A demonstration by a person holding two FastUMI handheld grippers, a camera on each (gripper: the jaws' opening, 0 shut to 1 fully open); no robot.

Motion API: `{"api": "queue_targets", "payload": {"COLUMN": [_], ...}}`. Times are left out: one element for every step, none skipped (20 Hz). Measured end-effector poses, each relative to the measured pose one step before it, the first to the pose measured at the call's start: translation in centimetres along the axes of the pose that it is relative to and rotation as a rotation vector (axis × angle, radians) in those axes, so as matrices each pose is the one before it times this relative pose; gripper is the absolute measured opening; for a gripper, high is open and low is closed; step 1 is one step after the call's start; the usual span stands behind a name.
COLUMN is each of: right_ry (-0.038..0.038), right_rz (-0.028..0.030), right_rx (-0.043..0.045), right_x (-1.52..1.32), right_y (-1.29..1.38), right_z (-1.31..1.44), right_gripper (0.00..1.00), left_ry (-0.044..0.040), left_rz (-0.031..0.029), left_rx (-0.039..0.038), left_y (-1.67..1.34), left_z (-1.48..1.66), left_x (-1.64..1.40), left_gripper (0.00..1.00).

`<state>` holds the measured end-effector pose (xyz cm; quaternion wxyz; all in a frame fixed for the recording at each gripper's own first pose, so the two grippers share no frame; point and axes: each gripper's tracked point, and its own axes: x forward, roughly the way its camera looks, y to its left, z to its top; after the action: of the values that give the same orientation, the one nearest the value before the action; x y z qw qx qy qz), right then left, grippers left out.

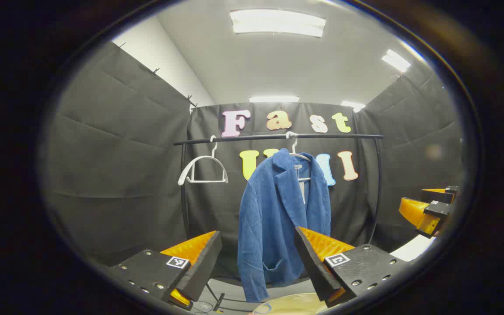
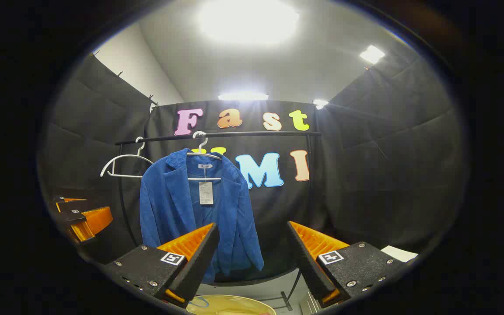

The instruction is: Grasp the clothes on the hanger with both hands and then place them into the laundry hamper below.

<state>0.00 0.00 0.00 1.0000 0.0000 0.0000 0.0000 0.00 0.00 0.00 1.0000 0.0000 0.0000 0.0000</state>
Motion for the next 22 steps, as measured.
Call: {"api": "queue_targets", "payload": {"right_ry": [-0.00137,-0.00163,-0.00114,0.00052,0.00052,0.00030,0.00066,0.00196,0.00077,-0.00024,0.00043,0.00077,0.00142,0.00079,0.00014,-0.00077,-0.00083,-0.00133,-0.00351,-0.00303,-0.00262,-0.00192], "right_rz": [0.00034,0.00208,0.00219,0.00233,0.00221,0.00177,0.00035,0.00109,0.00152,-0.00007,-0.00140,0.00028,0.00011,-0.00138,-0.00080,0.00193,0.00053,-0.00019,-0.00231,-0.00259,0.00106,0.00338], "right_rx": [-0.00105,-0.00021,-0.00021,0.00053,0.00061,0.00010,-0.00059,-0.00070,0.00022,-0.00057,-0.00160,-0.00051,-0.00055,0.00005,0.00164,0.00068,-0.00222,-0.00540,-0.00491,-0.00250,-0.00013,-0.00159], "right_x": [0.019,-0.029,0.049,0.059,-0.004,0.037,-0.013,0.004,-0.055,0.092,0.013,0.146,0.032,0.096,0.131,0.116,0.107,0.131,0.131,0.147,0.233,0.238], "right_y": [0.059,0.091,0.154,0.166,0.114,0.191,0.110,0.146,0.151,0.045,0.009,0.032,0.050,-0.032,0.032,0.096,0.063,-0.023,-0.168,-0.169,-0.155,-0.026], "right_z": [0.088,-0.035,0.009,-0.046,-0.021,-0.011,-0.025,-0.084,-0.018,-0.002,0.037,-0.042,0.009,-0.052,0.065,0.046,0.081,0.119,0.244,0.250,0.162,0.242], "right_gripper": [0.95,0.95,0.95,0.95,0.95,0.95,0.95,0.95,0.95,0.95,0.95,0.95,0.95,0.95,0.95,0.95,0.95,0.95,0.95,0.95,0.95,0.95], "left_ry": [-0.00402,-0.00037,0.00047,0.00136,0.00071,-0.00037,-0.00153,-0.00223,-0.00343,-0.00450,-0.00269,-0.00331,-0.00328,-0.00365,-0.00102,-0.00039,-0.00138,-0.00266,-0.00066,0.00325,0.00442,0.00225], "left_rz": [0.00248,0.00278,0.00315,0.00289,0.00213,0.00260,0.00204,0.00171,0.00199,-0.00056,-0.00150,-0.00150,-0.00056,-0.00141,-0.00196,-0.00208,0.00070,-0.00251,-0.00284,-0.00542,-0.00764,-0.00369], "left_rx": [0.00158,0.00239,0.00135,-0.00023,-0.00045,0.00082,0.00223,0.00372,0.00457,0.00439,0.00399,0.00321,0.00090,-0.00094,-0.00123,-0.00138,-0.00224,-0.00358,-0.00605,-0.01004,-0.00991,-0.00478], "left_y": [0.147,0.188,0.245,0.228,0.148,0.218,0.165,0.054,0.052,-0.035,-0.001,-0.067,-0.011,0.030,-0.034,0.045,0.132,-0.039,-0.052,-0.188,-0.280,-0.226], "left_z": [0.120,-0.065,0.014,-0.129,-0.002,-0.006,0.090,0.005,0.149,0.042,0.085,-0.012,0.122,-0.003,0.049,-0.046,0.102,0.041,0.093,-0.056,-0.003,0.085], "left_x": [-0.080,-0.077,-0.102,-0.075,-0.015,-0.022,0.048,0.103,0.206,0.310,0.205,0.072,0.083,-0.005,-0.035,-0.127,-0.076,-0.119,-0.062,0.016,0.038,0.372], "left_gripper": [0.88,0.88,0.88,0.88,0.88,0.88,0.88,0.88,0.88,0.88,0.88,0.88,0.88,0.88,0.88,0.88,0.88,0.88,0.88,1.00,1.00,1.00]}}
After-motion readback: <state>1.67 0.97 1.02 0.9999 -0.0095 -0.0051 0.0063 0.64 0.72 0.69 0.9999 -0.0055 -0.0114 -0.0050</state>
